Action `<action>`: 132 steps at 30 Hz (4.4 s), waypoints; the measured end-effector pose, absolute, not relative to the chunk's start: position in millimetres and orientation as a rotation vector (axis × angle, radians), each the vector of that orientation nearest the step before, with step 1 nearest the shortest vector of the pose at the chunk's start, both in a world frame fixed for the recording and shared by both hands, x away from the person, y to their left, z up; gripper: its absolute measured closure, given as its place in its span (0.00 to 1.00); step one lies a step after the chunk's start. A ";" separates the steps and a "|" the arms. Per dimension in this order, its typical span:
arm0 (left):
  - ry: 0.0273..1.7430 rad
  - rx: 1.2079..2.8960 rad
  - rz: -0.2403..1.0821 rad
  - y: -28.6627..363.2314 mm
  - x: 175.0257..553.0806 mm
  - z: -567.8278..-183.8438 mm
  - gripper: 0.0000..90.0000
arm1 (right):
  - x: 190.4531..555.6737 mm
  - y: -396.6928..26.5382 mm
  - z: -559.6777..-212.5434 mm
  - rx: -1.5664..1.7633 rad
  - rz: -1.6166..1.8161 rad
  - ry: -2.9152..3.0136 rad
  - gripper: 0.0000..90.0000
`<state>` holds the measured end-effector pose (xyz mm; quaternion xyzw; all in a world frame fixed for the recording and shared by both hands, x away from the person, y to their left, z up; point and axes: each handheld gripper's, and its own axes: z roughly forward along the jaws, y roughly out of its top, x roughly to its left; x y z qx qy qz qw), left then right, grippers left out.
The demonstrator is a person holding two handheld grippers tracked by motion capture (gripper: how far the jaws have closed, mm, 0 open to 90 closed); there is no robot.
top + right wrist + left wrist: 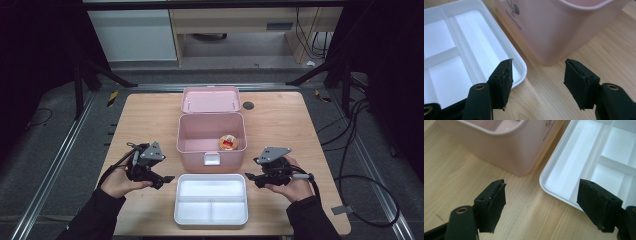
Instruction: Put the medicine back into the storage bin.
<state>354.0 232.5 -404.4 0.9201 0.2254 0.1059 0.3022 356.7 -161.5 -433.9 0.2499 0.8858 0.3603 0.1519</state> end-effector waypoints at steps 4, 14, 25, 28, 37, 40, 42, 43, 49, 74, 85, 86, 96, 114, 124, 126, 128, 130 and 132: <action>0.590 2.469 0.263 233.7 349.9 -414.6 0.26 | 354.3 -156.3 -434.2 0.684 1.042 2.562 0.47; 0.511 2.545 0.193 214.8 343.2 -438.4 0.28 | 346.2 -142.4 -439.9 0.589 1.038 2.655 0.54; 0.425 2.587 0.143 194.9 334.0 -447.1 0.38 | 339.9 -126.9 -451.0 0.456 0.979 2.793 0.66; 0.407 2.605 0.139 189.7 332.9 -451.1 0.41 | 338.7 -123.9 -454.2 0.441 0.955 2.825 0.71; 0.358 2.645 0.136 179.3 331.5 -457.9 0.53 | 336.0 -115.9 -464.1 0.375 0.885 2.905 0.79; 0.343 2.662 0.126 175.5 331.5 -461.2 0.56 | 335.5 -114.5 -466.8 0.374 0.871 2.926 0.81; 0.338 2.676 0.111 173.7 332.3 -464.2 0.60 | 335.6 -113.7 -468.8 0.366 0.854 2.935 0.83; 0.339 2.685 0.103 172.8 332.9 -466.2 0.61 | 335.7 -113.3 -469.7 0.363 0.848 2.938 0.84; 0.312 2.716 0.072 169.2 334.0 -473.9 0.69 | 336.2 -110.9 -475.1 0.347 0.796 2.965 0.89; 0.222 2.748 0.028 168.3 338.4 -476.4 0.94 | 344.9 -95.7 -476.1 0.253 0.593 3.068 0.95; 0.182 2.777 0.003 167.1 342.9 -472.6 0.95 | 345.0 -92.9 -474.0 0.205 0.587 3.099 0.97; 0.167 2.780 0.002 167.6 342.5 -470.0 0.95 | 343.7 -92.9 -472.4 0.214 0.585 3.106 0.98; 0.178 2.719 -0.003 172.4 327.1 -436.0 0.95 | 332.0 -99.6 -438.9 0.141 0.660 3.083 0.98; 0.141 2.694 0.063 179.9 317.1 -374.4 0.96 | 321.6 -98.6 -379.7 0.043 0.717 3.033 1.00; 0.150 2.695 0.110 181.5 338.6 -341.7 0.96 | 342.0 -96.9 -346.5 0.029 0.711 2.988 0.99; 0.155 2.691 0.116 181.5 345.6 -337.6 0.96 | 347.6 -97.2 -343.0 0.033 0.713 2.977 0.99; 0.155 2.684 0.122 181.6 352.9 -334.5 0.96 | 354.2 -97.6 -339.1 0.031 0.713 2.969 0.99; 0.153 2.682 0.123 181.8 361.1 -331.8 0.96 | 360.8 -98.0 -335.4 0.028 0.708 2.957 0.99; 0.143 2.683 0.136 181.6 369.4 -329.0 0.96 | 367.8 -98.3 -332.8 0.028 0.714 2.943 0.99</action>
